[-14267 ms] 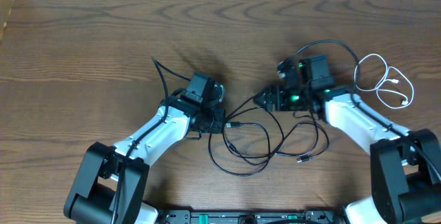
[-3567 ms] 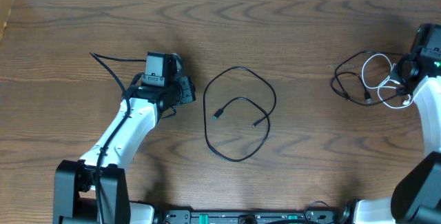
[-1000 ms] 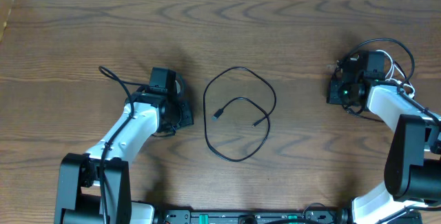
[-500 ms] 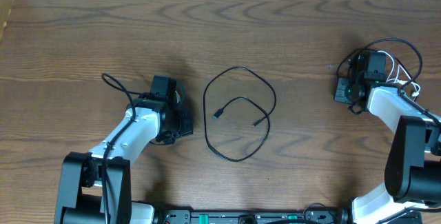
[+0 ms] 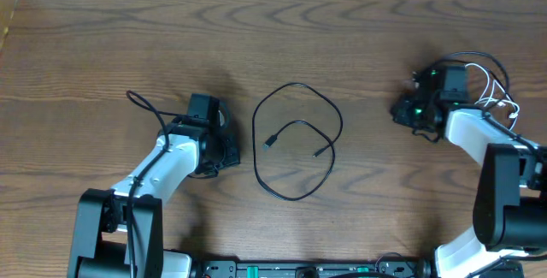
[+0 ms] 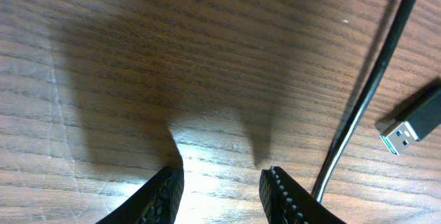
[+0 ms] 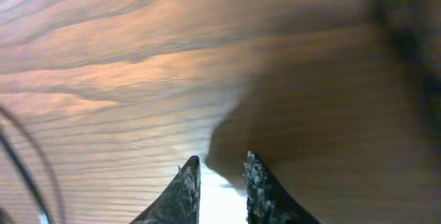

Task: Untangle cables
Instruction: 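Open the right gripper, releasing the cable, and raise it, then move both grippers inward over the black cable loop at center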

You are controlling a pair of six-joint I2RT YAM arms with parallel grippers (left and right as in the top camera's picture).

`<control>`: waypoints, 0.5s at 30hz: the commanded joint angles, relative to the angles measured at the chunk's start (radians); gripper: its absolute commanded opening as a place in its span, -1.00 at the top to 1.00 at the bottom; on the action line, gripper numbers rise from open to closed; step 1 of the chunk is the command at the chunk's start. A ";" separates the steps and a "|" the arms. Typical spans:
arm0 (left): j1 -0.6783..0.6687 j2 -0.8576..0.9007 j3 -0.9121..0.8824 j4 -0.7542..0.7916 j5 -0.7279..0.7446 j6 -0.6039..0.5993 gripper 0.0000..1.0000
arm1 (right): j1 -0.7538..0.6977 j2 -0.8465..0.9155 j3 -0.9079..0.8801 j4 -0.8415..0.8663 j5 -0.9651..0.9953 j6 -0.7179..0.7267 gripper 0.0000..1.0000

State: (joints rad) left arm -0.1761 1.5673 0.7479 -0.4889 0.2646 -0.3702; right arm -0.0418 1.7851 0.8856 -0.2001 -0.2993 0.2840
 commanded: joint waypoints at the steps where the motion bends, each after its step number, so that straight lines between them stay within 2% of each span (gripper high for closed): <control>1: -0.035 0.008 -0.013 0.003 0.008 -0.010 0.15 | 0.056 0.017 -0.013 0.023 -0.029 0.037 0.59; 10: -0.113 0.008 -0.013 0.071 0.008 -0.010 0.15 | 0.223 0.017 -0.014 0.034 -0.028 0.072 0.60; 12: -0.125 0.008 -0.013 0.077 0.005 -0.010 0.15 | 0.277 0.018 -0.024 0.034 -0.021 0.127 0.51; 15: -0.138 0.008 -0.013 0.079 -0.016 -0.010 0.15 | 0.353 0.018 -0.037 0.095 0.012 0.156 0.16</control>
State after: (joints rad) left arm -0.3031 1.5673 0.7452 -0.4110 0.2638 -0.3702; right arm 0.2478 1.7905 0.8738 -0.1303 -0.3168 0.3820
